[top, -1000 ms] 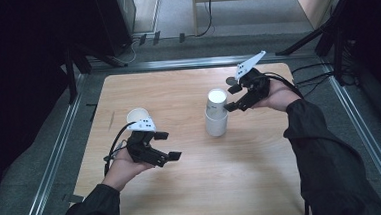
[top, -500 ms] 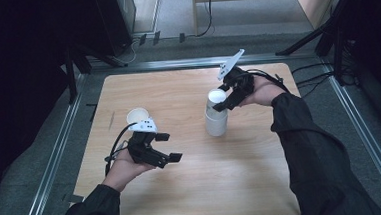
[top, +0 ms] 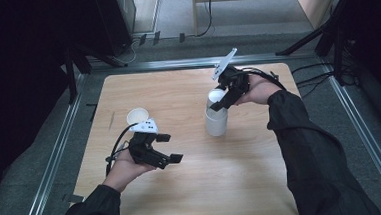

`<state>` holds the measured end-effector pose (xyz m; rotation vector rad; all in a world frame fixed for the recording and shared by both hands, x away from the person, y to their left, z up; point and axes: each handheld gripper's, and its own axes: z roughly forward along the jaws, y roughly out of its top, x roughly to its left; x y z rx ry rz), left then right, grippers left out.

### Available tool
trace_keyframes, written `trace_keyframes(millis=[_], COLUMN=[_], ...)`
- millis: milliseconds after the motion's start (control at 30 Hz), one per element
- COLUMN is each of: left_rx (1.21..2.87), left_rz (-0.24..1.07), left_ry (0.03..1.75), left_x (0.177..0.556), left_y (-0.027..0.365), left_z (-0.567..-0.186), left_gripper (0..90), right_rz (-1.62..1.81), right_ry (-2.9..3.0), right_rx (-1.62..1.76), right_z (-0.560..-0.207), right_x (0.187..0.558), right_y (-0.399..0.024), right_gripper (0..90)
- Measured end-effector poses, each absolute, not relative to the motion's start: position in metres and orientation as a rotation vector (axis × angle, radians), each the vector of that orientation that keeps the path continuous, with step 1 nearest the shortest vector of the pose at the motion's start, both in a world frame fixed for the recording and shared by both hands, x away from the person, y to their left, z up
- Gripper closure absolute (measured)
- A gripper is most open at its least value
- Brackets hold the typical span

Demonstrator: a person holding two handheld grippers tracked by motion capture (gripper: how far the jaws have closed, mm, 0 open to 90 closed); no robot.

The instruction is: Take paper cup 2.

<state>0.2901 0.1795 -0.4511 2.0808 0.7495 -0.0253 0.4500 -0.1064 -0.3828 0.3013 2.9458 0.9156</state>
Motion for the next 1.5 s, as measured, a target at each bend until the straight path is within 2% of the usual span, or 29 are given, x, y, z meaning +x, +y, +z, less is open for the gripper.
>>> trace_keyframes(millis=[900,1500], left_rx=[2.05,2.051], left_rz=[-0.047,-0.041], left_ry=[0.772,0.786], left_x=[0.293,0.298], left_y=[0.184,0.186], left_z=[-0.453,-0.456], left_gripper=[6.5,6.5], right_rz=[0.956,1.004], right_ry=[2.923,2.877], right_rx=[0.303,0.311], right_z=[-0.354,-0.308], right_x=[0.445,0.434], right_y=[-0.109,-0.12], right_gripper=[33.2,33.5])
